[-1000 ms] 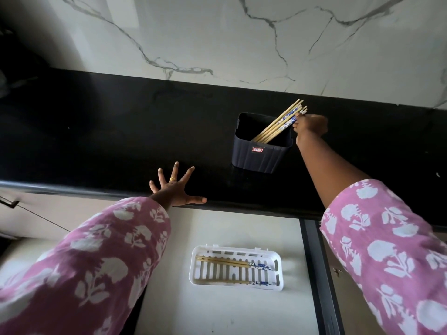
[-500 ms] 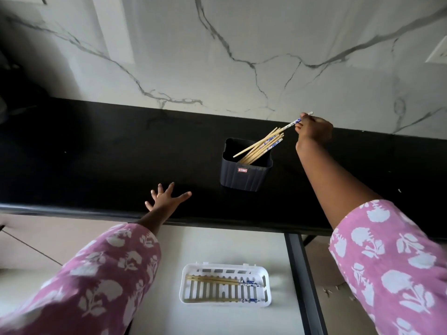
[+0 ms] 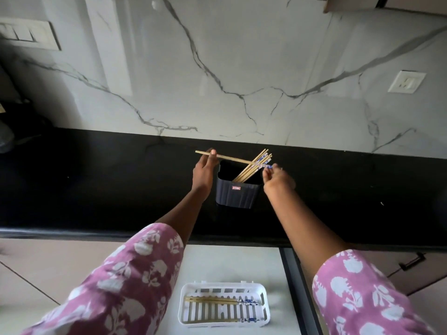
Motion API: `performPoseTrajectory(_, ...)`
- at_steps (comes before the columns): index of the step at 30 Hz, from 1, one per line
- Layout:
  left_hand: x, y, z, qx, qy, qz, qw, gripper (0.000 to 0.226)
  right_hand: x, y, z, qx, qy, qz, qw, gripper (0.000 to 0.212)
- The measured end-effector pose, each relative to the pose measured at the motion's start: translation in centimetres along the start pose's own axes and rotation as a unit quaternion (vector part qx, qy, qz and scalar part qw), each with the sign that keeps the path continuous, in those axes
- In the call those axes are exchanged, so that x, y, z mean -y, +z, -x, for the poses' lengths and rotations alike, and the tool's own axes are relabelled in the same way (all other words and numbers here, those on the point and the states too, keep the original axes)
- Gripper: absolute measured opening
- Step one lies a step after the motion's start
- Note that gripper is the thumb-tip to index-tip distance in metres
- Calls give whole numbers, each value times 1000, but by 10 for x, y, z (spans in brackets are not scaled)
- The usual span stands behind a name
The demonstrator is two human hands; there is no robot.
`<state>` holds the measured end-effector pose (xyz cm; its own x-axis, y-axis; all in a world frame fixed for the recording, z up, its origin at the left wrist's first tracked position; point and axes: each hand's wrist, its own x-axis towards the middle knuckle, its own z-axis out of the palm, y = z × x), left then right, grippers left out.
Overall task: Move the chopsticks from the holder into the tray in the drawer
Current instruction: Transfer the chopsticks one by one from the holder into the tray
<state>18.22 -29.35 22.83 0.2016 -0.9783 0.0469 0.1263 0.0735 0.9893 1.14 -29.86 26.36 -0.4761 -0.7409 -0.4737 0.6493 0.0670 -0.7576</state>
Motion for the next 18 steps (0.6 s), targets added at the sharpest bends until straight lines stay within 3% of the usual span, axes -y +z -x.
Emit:
performPoseTrajectory(4, -8, -5, 9, -17, 53, 97, 994, 34, -33, -16, 1, -16, 122, -41, 992, 9)
performPoseTrajectory(12, -27, -7, 17, 32, 52, 109, 992, 19, -70, -41, 10, 52, 243, 3, 969, 19)
performPoseTrajectory(15, -33, -9, 20, 51, 49, 67, 995, 24, -76, -43, 13, 76, 186, 182, 963, 27)
performPoseTrajectory(18, -32, -13, 22, 61, 44, 35, 997, 25, -80, -44, 16, 94, -12, 442, 892, 34)
